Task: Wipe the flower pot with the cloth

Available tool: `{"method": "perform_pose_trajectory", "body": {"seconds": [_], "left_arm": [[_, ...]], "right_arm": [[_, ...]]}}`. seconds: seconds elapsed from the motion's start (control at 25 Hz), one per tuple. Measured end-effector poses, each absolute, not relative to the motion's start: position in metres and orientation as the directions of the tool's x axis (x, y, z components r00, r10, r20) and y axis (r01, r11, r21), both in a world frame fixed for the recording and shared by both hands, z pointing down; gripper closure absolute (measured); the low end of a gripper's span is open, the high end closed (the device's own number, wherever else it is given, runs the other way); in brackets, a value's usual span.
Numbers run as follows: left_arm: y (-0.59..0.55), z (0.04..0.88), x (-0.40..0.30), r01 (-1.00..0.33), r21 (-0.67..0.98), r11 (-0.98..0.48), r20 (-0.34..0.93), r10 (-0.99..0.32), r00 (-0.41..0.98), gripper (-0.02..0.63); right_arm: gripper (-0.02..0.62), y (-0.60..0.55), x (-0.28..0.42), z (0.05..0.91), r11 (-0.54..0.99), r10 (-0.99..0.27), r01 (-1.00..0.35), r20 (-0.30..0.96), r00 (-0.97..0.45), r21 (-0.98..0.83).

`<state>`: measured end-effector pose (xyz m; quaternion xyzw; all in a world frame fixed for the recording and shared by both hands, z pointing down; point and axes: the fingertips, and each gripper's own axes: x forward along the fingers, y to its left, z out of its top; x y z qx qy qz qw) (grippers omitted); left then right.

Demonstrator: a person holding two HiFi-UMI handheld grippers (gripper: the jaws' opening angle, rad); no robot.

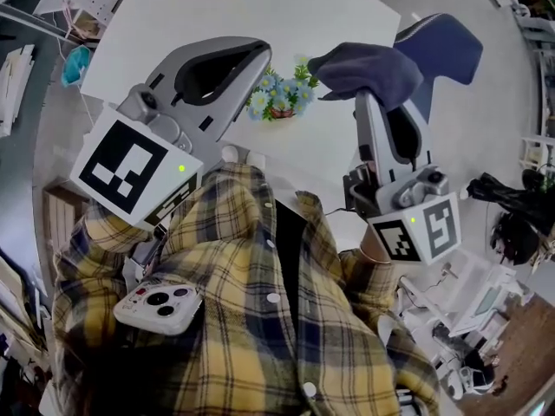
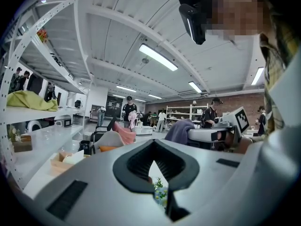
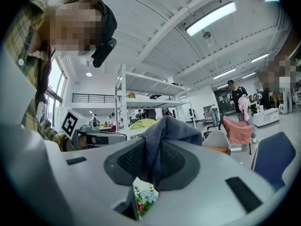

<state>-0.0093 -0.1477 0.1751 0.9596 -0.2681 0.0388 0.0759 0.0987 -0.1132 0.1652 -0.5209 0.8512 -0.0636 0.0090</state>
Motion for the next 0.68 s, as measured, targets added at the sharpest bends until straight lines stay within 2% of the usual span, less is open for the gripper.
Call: {"method": "perform_pose_trajectory", "body": {"seconds": [0.68], "left_arm": [[-0.137, 0.173, 0.008, -0.518, 0.12, -0.847, 0.126, -0.505, 0.854, 0.6]], "right_arm": [[0.534, -0.109, 0.112, 0.162, 0.446, -0.889, -0.887, 0.057, -0.454, -0.119]]}}
